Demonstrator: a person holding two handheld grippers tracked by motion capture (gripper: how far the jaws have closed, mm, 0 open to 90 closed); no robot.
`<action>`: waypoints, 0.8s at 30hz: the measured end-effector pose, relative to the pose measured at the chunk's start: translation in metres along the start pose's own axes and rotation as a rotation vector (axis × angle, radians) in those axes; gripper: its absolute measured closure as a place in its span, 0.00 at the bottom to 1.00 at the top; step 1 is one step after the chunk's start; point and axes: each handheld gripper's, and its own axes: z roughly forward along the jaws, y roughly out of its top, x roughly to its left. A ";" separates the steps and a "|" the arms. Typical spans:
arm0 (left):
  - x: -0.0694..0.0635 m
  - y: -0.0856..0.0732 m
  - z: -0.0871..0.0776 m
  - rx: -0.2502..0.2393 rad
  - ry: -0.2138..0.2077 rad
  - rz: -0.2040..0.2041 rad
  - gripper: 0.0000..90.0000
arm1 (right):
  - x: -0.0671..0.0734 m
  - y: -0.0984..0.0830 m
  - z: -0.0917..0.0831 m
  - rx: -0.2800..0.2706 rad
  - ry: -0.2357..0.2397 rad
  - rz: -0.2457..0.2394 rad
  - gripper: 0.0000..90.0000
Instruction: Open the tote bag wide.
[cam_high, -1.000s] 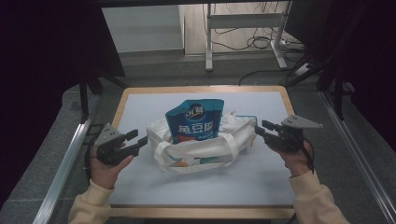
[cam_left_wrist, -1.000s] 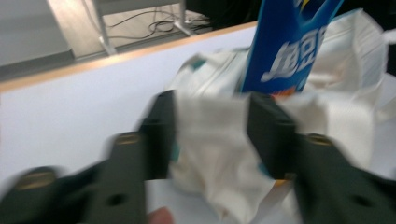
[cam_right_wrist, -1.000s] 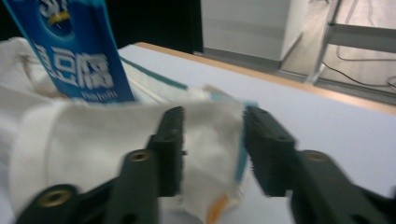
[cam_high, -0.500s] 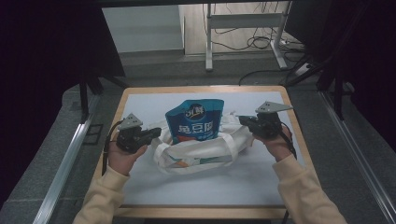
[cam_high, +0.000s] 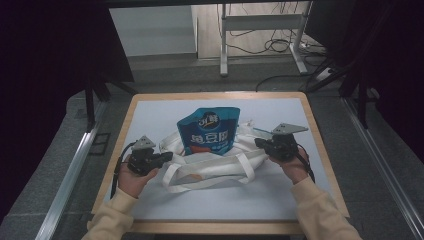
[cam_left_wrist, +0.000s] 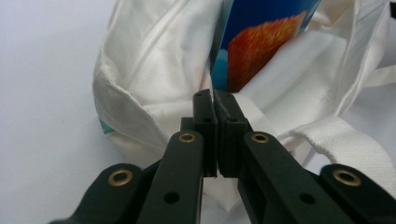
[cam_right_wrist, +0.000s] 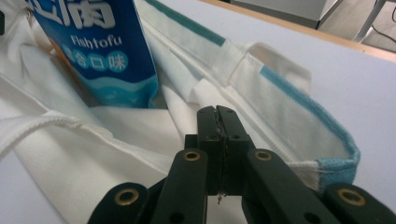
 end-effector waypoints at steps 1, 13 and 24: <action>0.000 -0.001 0.003 0.008 0.001 0.002 0.98 | 0.000 -0.002 0.001 0.004 0.000 0.000 0.98; -0.003 -0.017 0.021 0.060 0.005 0.013 0.99 | 0.003 -0.037 0.014 0.089 0.020 0.002 0.99; -0.003 -0.020 0.024 0.061 0.002 0.006 0.99 | 0.002 -0.045 0.018 0.086 0.031 0.019 0.99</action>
